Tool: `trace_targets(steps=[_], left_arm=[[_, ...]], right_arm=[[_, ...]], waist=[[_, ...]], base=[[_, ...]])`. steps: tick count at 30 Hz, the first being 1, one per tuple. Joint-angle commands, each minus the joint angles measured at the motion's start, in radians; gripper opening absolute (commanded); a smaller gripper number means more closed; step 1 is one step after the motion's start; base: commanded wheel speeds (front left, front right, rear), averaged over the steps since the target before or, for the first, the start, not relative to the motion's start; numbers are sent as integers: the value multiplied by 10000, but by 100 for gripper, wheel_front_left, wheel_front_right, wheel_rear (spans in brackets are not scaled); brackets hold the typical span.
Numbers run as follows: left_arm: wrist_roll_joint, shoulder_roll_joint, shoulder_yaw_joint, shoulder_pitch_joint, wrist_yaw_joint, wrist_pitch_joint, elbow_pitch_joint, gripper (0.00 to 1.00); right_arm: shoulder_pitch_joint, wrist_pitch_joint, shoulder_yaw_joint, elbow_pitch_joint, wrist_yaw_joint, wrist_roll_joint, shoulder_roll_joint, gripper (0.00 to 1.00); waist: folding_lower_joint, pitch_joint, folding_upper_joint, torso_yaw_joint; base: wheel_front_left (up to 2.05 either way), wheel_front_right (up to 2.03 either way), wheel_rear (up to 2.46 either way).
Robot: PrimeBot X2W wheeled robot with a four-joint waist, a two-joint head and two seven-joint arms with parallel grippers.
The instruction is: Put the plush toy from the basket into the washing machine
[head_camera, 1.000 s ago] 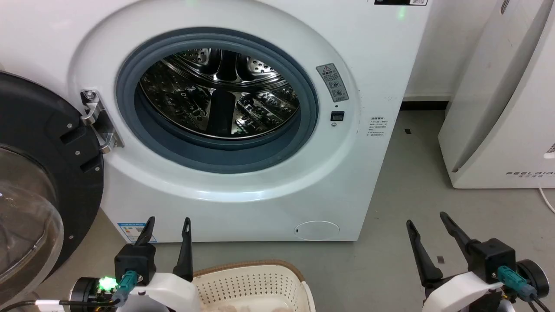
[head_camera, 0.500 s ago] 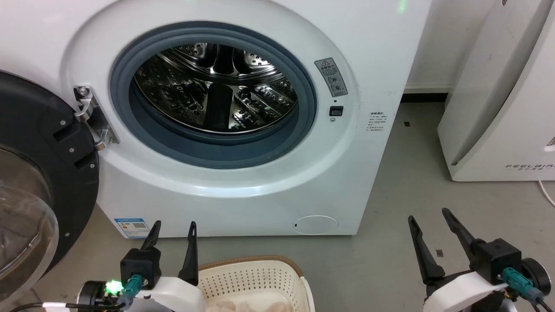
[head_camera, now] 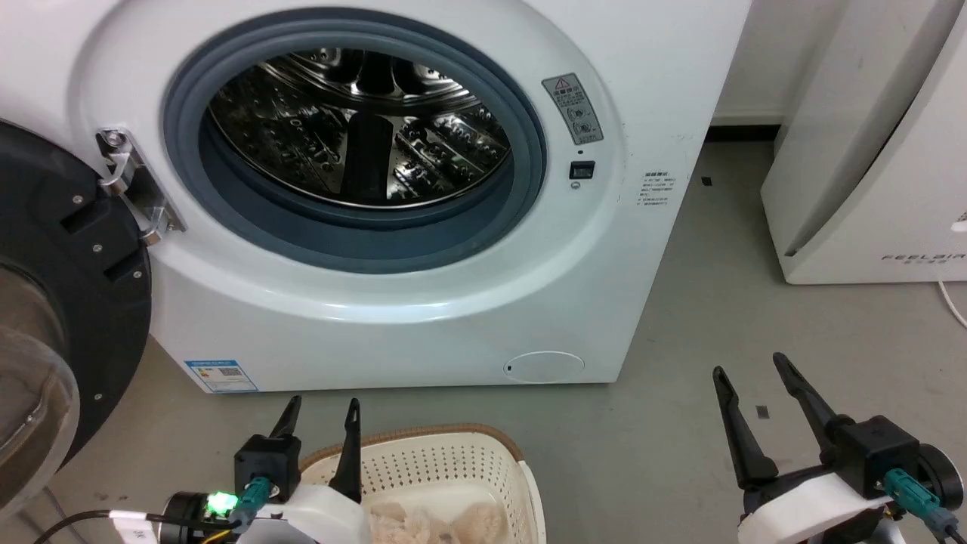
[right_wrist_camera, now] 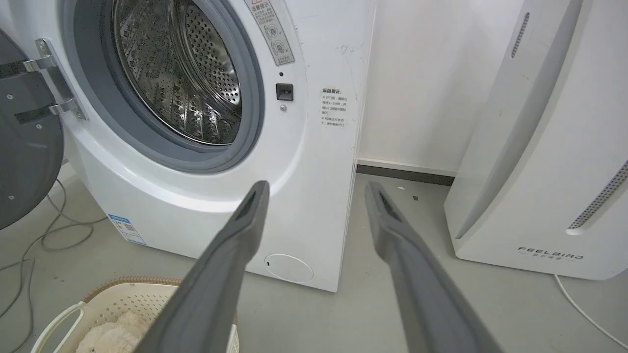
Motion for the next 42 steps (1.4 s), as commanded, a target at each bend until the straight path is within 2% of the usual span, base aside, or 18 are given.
trace_targets(steps=[1, 20, 42], left_arm=[[-41, 12, -56, -157, -38, -91, 90, 100], [-59, 295, -566, -1236, -271, -488, 2352, 100], [-261, 815, -1333, -3159, -778, -736, 5859, 100]], right_arm=[[-128, -77, 9, -75, -3, 80, 0, 100], [-474, -472, 135, -374, -4, 297, 0, 100], [-870, -929, 258, -775, -6, 584, 0, 100]], waist=[[0, 54, 0, -22], [0, 1316, 0, -338], [0, 2973, 0, -672]], base=[[0, 0, 0], [0, 0, 0], [0, 0, 0]])
